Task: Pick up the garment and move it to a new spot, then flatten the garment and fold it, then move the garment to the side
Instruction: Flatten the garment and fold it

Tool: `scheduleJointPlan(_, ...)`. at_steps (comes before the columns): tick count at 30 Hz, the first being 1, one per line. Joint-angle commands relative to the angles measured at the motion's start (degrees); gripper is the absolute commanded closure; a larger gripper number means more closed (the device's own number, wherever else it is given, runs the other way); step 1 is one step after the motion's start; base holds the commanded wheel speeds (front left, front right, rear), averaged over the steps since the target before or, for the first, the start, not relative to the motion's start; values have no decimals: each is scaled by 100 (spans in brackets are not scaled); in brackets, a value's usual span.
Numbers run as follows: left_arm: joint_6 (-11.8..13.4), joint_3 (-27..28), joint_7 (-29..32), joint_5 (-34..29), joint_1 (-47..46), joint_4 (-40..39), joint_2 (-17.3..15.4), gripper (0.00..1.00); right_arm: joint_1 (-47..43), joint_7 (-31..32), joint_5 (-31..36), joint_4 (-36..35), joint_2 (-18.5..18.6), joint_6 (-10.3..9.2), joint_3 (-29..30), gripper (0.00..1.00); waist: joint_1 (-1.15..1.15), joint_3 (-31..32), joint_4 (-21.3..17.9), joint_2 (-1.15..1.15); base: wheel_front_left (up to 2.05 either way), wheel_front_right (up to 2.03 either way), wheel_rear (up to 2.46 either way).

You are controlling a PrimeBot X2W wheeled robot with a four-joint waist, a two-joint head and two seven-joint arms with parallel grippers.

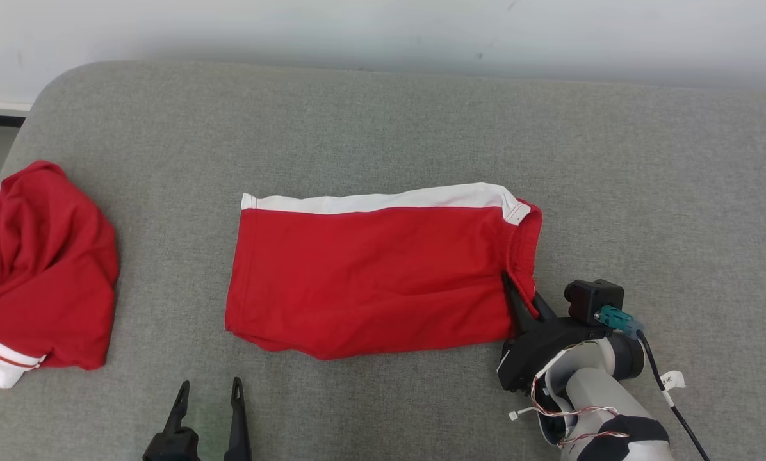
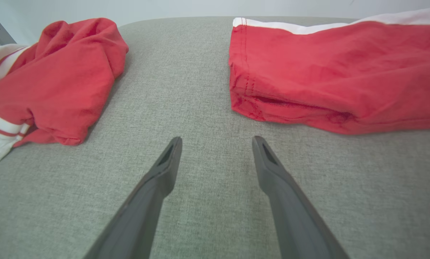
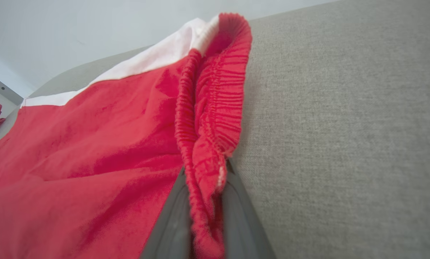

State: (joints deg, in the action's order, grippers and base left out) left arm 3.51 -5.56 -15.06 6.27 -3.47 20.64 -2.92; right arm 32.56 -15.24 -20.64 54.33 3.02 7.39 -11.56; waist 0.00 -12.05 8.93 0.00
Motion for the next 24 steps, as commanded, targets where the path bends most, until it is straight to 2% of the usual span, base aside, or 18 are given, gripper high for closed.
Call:
scheduleJointPlan(1, -19, 19, -17, -36, 73, -4, 5, 0, -129, 17, -30, 21, -20, 16, 56, 100, 0, 35, -32, 0, 0, 0, 0)
scheduleJointPlan(7, -66, 126, -17, -108, 166, 11, 4, 0, -310, 12, -30, -172, 164, 10, 516, 100, 0, 243, -210, 0, 0, 0, 0)
scheduleJointPlan(13, -121, 134, -17, -168, 241, 33, 4, 0, -449, 11, 24, -361, 444, 10, 677, 100, 0, 429, -438, 0, 0, 0, 0)
scheduleJointPlan(18, -127, 93, -17, -166, 260, 68, 4, 0, -387, 10, -6, -680, 458, 10, 390, 100, 0, 509, -573, 0, 0, 0, 0)
scheduleJointPlan(24, -127, 3, -17, -124, 221, 116, 4, 0, -316, 11, -394, -1272, 319, 10, -463, 100, 0, 552, -575, 0, 0, 0, 0)
